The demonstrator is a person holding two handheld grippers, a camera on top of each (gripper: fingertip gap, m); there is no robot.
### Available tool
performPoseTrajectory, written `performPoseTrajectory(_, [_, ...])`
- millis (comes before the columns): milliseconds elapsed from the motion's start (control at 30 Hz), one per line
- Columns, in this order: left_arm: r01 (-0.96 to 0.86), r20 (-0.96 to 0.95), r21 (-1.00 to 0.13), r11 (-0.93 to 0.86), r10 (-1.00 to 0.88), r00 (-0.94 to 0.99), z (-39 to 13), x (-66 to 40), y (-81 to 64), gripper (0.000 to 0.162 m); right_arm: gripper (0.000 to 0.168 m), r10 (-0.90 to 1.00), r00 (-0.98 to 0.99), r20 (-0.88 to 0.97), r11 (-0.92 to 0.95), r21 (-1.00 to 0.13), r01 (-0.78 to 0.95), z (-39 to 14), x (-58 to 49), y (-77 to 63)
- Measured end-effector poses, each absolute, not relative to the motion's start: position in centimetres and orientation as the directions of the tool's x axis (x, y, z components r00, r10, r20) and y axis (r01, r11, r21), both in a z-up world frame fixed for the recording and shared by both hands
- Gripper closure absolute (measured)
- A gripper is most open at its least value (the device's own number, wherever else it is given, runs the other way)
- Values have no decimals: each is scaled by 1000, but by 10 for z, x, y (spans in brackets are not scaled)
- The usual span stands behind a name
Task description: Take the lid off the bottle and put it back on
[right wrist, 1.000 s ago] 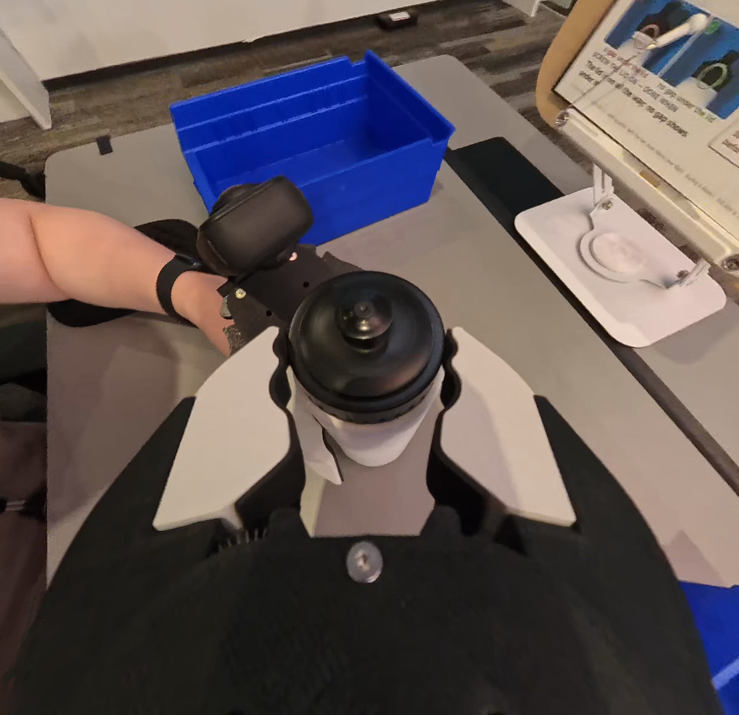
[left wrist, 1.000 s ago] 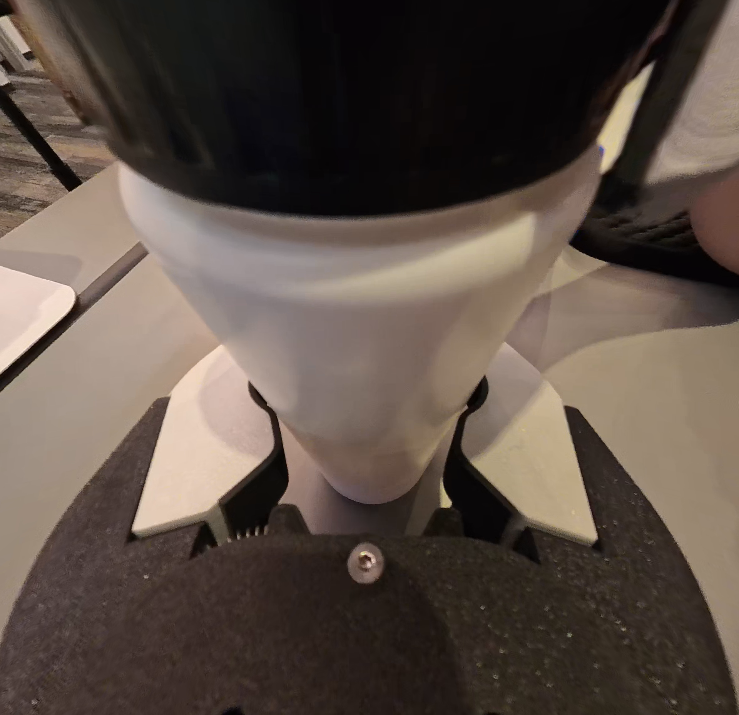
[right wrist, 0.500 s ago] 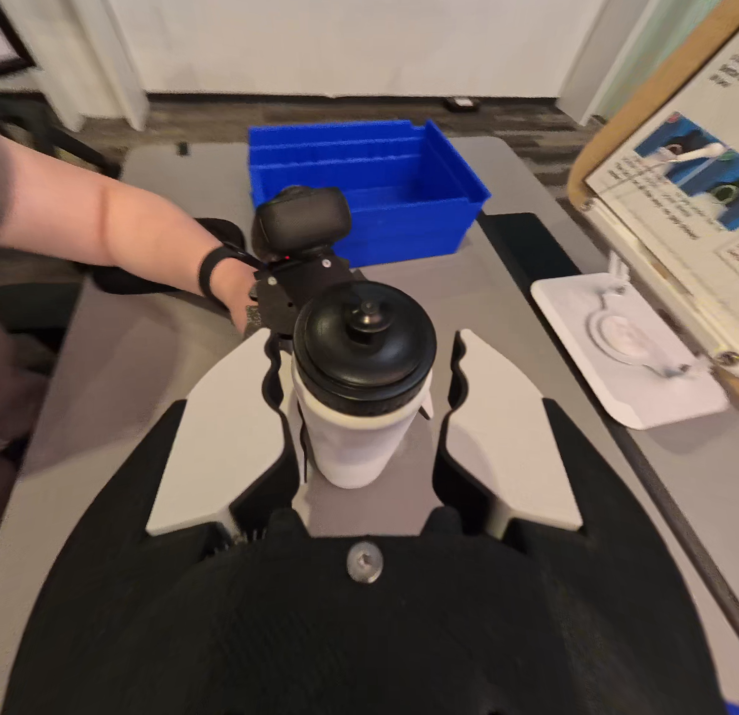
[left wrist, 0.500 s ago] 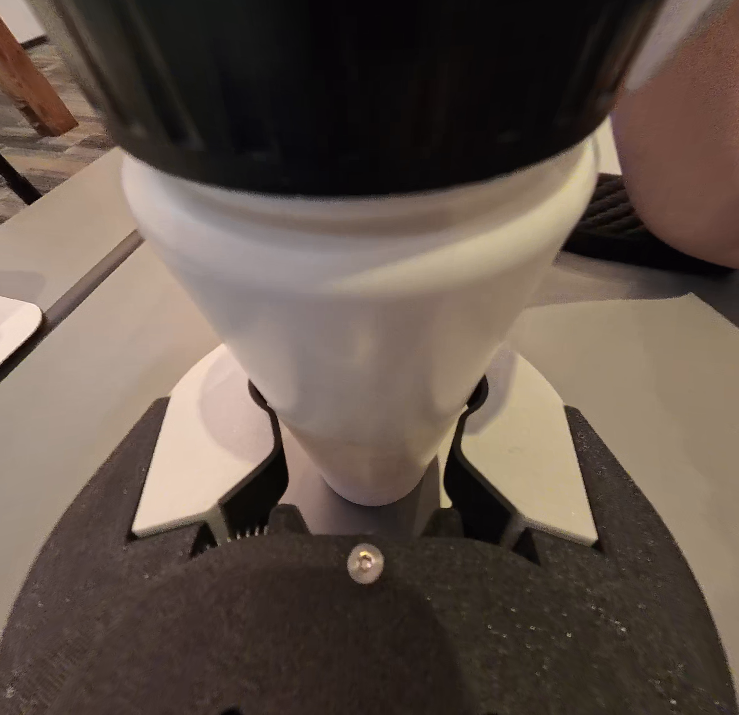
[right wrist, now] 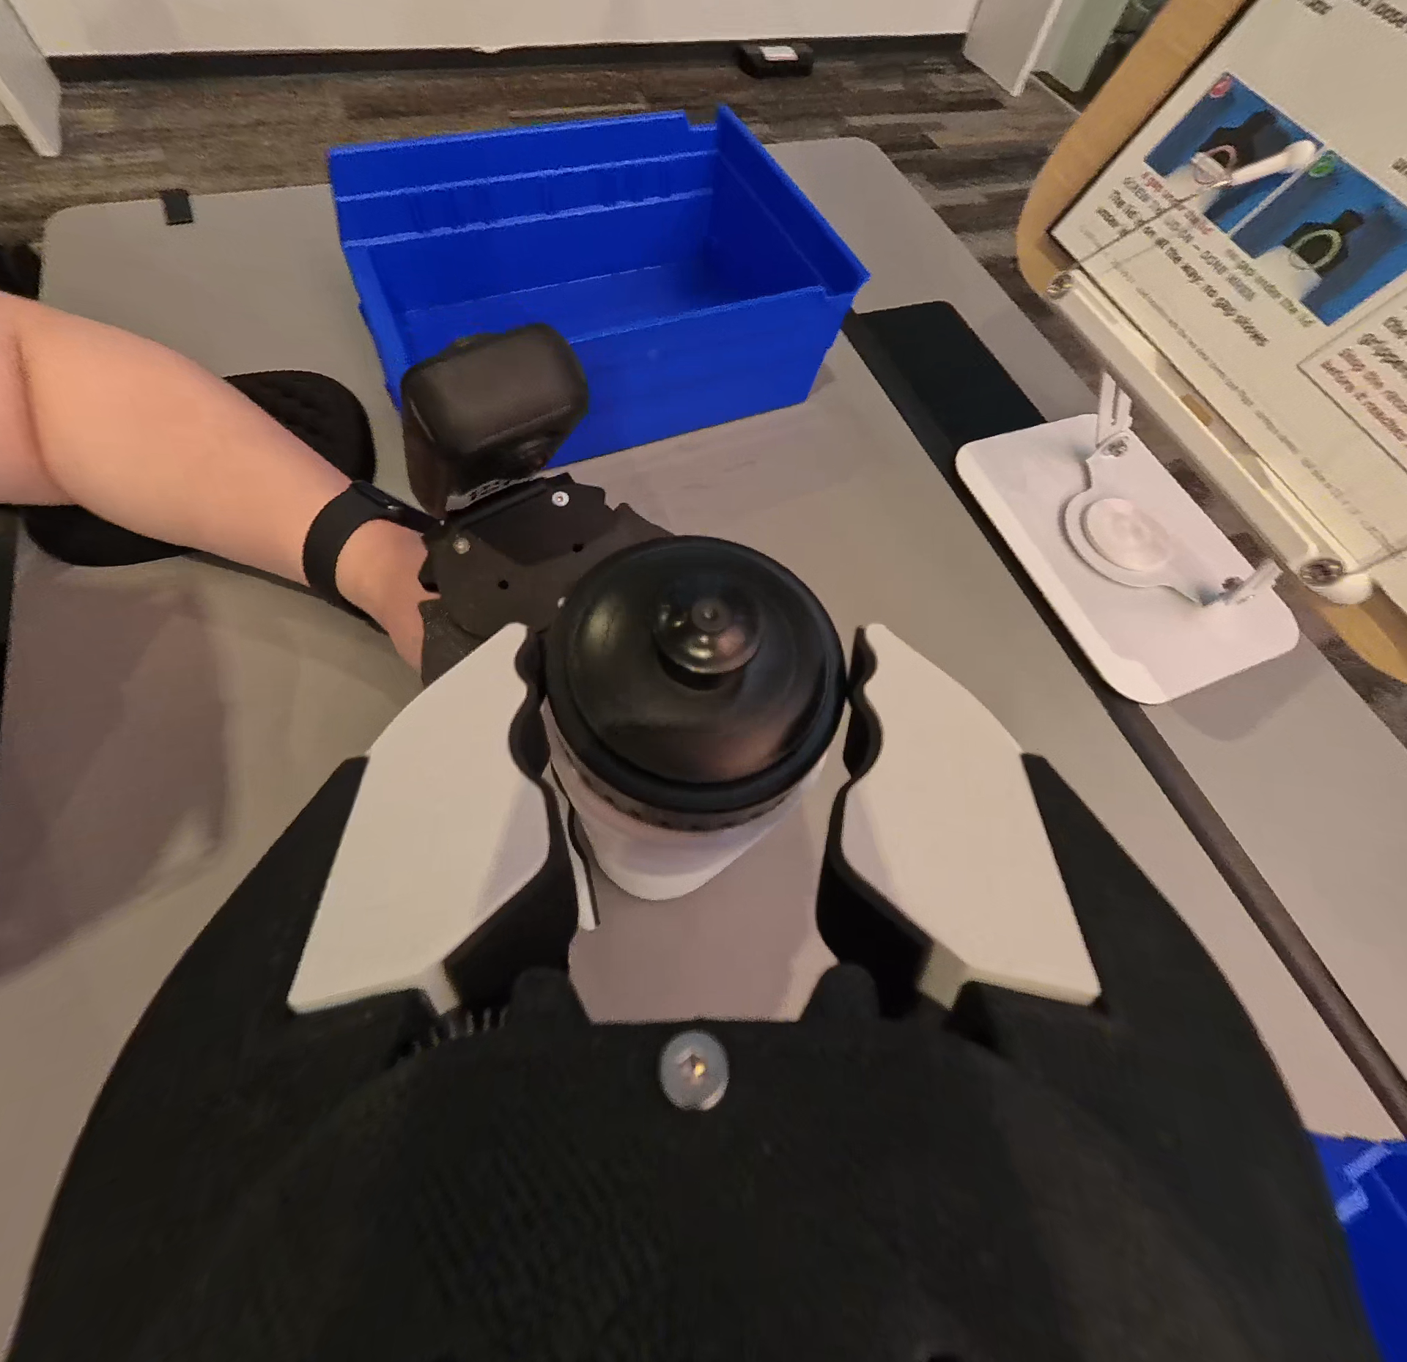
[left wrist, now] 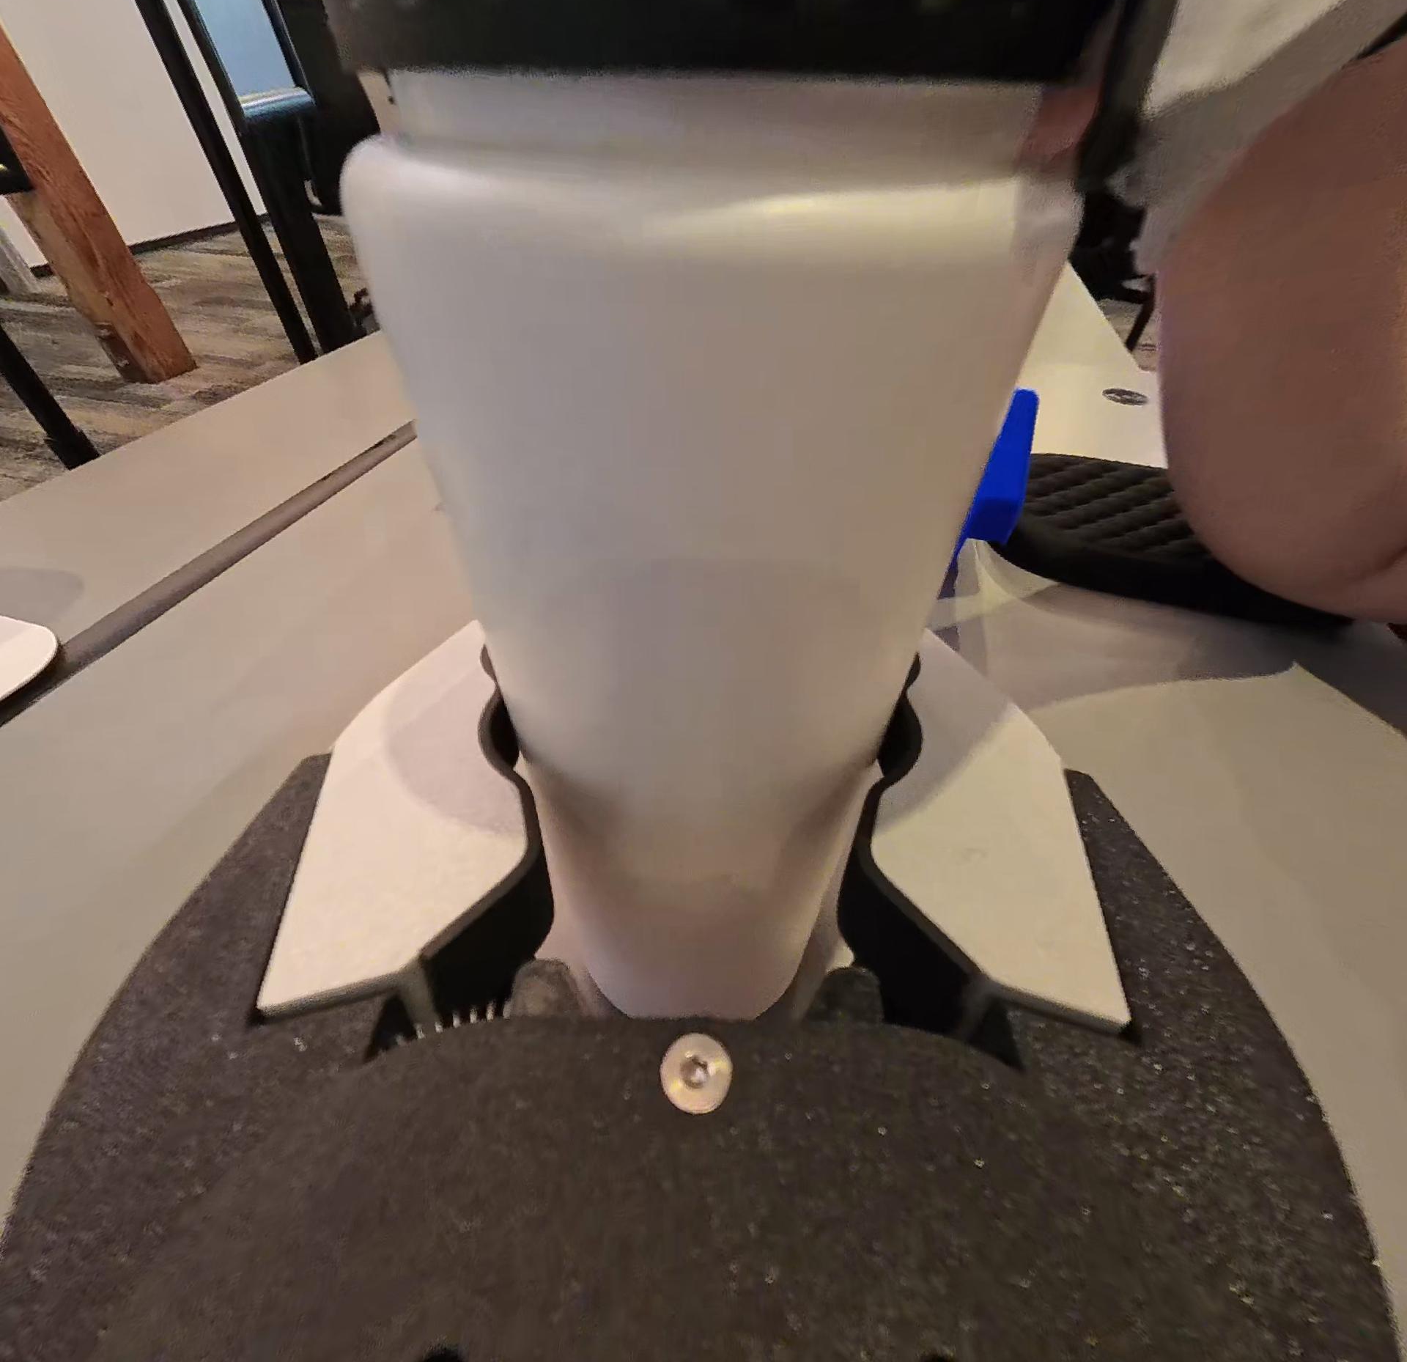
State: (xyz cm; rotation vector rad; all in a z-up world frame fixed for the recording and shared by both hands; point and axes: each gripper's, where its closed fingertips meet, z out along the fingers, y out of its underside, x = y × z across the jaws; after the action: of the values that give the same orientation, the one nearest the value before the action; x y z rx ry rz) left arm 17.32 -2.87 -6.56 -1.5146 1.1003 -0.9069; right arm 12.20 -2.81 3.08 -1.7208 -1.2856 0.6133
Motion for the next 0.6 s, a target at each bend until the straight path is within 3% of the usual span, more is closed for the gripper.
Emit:
performPoseTrajectory(167, [-186, 6, -981, -56, -966, 257, -66, 175, -34, 68, 90, 946, 291, 141, -39, -844, 534, 30, 122, -36])
performPoseTrajectory(400, [-189, 8, -982, -13, -1000, 29, -66, 189, -72, 67, 91, 989, -111, 103, 138, -910, 391, 34, 131, -73])
performPoseTrajectory(533, [-194, 2, -981, -20, -996, 92, -66, 186, -61, 67, 91, 999, -32, 12, 23, -927, 373, 36, 127, -61])
performPoseTrajectory(600, [-198, 7, -979, -43, -984, 180, -66, 181, -46, 67, 77, 993, 106, 42, -3, -920, 392, 38, 123, -45])
